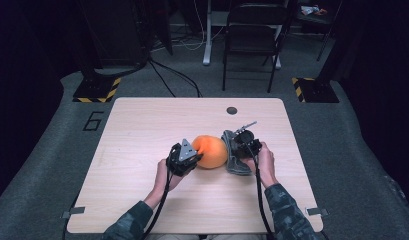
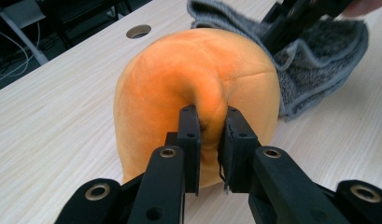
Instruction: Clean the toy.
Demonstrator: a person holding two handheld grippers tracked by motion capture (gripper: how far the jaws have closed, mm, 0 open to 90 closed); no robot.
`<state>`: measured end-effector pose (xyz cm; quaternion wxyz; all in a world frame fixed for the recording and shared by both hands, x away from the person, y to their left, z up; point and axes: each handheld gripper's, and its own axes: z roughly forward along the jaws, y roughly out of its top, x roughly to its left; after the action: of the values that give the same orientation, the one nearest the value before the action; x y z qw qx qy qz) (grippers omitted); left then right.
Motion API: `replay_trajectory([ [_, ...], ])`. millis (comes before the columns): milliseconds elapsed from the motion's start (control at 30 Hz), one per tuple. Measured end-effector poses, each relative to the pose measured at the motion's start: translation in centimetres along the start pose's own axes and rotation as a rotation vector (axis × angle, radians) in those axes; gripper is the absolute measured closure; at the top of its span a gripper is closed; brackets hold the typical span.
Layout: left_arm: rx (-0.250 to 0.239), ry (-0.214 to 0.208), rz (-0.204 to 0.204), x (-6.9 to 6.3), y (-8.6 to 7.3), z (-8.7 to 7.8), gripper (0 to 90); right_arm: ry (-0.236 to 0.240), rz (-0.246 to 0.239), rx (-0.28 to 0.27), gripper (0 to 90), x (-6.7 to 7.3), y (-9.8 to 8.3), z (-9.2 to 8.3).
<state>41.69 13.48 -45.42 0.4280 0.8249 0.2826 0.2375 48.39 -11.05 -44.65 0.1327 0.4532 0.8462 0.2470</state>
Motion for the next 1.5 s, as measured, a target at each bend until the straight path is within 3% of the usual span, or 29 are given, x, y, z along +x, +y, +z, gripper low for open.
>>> replay_trajectory([
  [167,0.005,-0.001,0.003,0.1,0.0,-0.1,79.1,0.016,-0.049,-0.065,72.9,1.2,1.0,-2.6],
  [300,0.000,-0.005,0.000,0.0,0.0,0.0,78.9,0.052,-0.104,-0.137,72.9,3.3,1.7,-4.5],
  [467,-0.002,-0.005,0.007,-0.2,0.0,0.0,78.5,0.089,-0.172,-0.166,72.9,5.7,2.1,-5.2],
  [567,-0.003,-0.009,0.003,-0.1,0.0,0.0,78.1,0.071,-0.194,-0.152,72.8,6.2,2.1,-4.7],
  [700,-0.003,-0.009,0.006,-0.1,0.0,0.0,78.0,0.053,-0.185,-0.134,72.8,5.5,2.0,-4.3],
  [1133,-0.002,-0.013,0.009,-0.1,-0.1,0.2,77.9,0.034,-0.048,-0.037,72.8,1.4,0.5,-1.1],
  [1400,0.000,-0.017,0.008,-0.2,-0.1,0.2,77.8,0.010,0.002,0.046,72.7,0.0,-0.7,1.9],
  [1500,-0.002,-0.017,0.009,-0.1,-0.1,0.1,77.6,0.021,0.023,0.070,72.7,-0.2,-0.8,2.5],
])
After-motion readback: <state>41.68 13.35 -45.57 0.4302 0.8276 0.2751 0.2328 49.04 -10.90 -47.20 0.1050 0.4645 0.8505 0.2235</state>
